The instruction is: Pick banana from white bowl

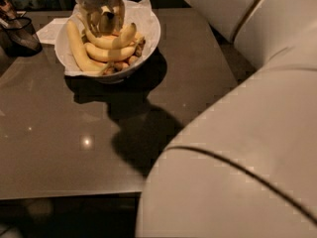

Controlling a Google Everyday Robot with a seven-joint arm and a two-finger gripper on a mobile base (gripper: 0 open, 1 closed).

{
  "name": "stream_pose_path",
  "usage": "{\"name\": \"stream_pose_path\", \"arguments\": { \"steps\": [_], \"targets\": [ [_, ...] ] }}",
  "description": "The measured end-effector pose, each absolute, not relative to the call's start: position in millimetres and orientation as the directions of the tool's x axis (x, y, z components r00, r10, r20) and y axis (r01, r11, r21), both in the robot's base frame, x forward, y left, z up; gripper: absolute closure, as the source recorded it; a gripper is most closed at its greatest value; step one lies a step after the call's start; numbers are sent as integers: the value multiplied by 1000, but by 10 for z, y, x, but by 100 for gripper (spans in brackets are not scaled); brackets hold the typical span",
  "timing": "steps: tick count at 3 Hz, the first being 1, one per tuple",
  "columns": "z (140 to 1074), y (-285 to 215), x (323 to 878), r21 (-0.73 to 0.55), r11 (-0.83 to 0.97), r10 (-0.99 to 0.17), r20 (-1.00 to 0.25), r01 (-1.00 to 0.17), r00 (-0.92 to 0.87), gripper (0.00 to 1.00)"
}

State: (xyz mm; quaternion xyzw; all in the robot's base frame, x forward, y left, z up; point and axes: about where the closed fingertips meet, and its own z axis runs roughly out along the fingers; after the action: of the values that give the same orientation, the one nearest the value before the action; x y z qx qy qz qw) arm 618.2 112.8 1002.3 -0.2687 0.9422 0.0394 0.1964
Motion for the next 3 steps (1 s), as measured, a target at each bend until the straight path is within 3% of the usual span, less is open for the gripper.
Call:
{"name": "stream_pose_path", "arguments": {
  "steps": [2, 3],
  "targets": [
    [9514, 1198, 5981, 1, 738, -651, -259, -675, -713, 100],
    [9589, 1316, 5985, 15, 689, -697, -261, -724, -668, 100]
  ]
}}
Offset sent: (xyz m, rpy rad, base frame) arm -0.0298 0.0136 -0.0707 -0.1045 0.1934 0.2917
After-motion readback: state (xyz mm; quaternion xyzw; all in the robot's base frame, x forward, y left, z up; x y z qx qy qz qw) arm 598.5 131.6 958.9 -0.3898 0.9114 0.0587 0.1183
